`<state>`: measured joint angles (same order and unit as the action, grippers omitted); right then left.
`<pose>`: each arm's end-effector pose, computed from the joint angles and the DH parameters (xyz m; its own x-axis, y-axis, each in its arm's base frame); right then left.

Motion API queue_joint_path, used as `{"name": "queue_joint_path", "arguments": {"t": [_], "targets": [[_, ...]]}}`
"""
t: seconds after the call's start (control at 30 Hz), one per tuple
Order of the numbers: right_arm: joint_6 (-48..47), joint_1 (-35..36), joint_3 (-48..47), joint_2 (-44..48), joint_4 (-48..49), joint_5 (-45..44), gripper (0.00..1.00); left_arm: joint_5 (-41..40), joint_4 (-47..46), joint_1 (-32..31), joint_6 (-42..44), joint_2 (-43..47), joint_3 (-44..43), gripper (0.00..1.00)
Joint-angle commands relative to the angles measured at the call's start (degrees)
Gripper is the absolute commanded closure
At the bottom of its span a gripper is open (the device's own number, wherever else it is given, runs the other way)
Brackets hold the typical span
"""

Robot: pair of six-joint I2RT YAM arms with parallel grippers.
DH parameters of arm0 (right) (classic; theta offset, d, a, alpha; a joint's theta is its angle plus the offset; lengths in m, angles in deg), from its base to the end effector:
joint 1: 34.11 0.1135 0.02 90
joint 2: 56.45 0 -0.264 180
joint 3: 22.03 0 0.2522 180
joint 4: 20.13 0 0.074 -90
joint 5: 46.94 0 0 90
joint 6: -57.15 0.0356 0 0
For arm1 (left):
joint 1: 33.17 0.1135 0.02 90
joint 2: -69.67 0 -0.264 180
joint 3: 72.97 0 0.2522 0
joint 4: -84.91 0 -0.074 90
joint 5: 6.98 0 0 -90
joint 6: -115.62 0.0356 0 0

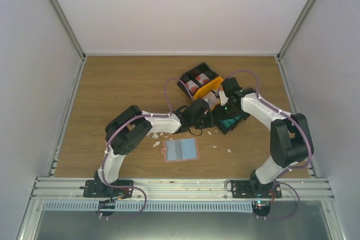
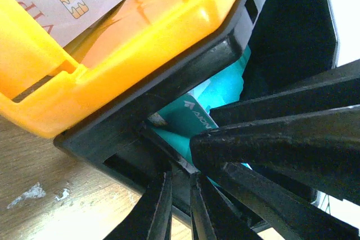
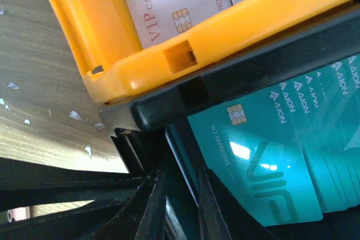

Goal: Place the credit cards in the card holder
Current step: Pick up the credit card from the storage box.

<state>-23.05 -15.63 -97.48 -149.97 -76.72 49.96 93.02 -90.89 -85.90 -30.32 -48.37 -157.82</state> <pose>0.2878 0.1007 0.1933 -0.9600 -0.1427 -0.2410 -0.1841 0.9699 0.1592 0.2626 -0.3553 0.1422 -0.9244 -0.1325 -0.3576 0.1811 0.6728 -0.7173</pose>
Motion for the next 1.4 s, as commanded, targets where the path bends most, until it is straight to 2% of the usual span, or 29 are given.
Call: {"name": "queue_joint_path", "arguments": {"t": [0.0,0.23,0.4,0.5,0.67,0.93,1.13,1.27,1.37], "targets": [[1.52,1.29,2.61,1.01,-5.48,2.63,0.82,-1.68,2.09,0.17,0.83,-3.17,-0.10,0.85],[1.67,1.41,2.48,-1.29,-4.89,2.20,0.81,-1.39,1.53,0.17,0.98,-2.27,0.49,0.85],[2.11,1.83,1.45,-1.72,-4.66,1.12,0.99,-0.17,0.27,0.34,1.80,-0.05,1.50,0.84],[3.36,1.82,-0.51,0.23,-4.72,-1.73,1.00,0.07,-0.87,0.59,2.61,2.47,2.87,0.82],[5.49,1.84,-4.16,3.67,-6.37,-6.61,1.00,1.30,-2.82,1.03,4.55,7.74,5.07,0.73],[8.05,1.79,-10.27,10.22,-11.08,-8.36,1.00,2.12,-3.26,1.05,7.29,16.14,7.37,0.53],[10.57,1.83,-7.76,19.74,-5.91,2.69,1.00,3.21,-3.48,1.76,9.06,24.74,12.12,0.33],[13.94,1.87,0.69,27.62,4.86,19.74,1.00,9.67,-5.65,3.32,10.13,32.55,18.20,0.18],[18.68,2.02,7.98,32.20,16.43,33.20,0.99,12.81,-4.85,4.00,11.45,37.77,21.31,0.12]]}}
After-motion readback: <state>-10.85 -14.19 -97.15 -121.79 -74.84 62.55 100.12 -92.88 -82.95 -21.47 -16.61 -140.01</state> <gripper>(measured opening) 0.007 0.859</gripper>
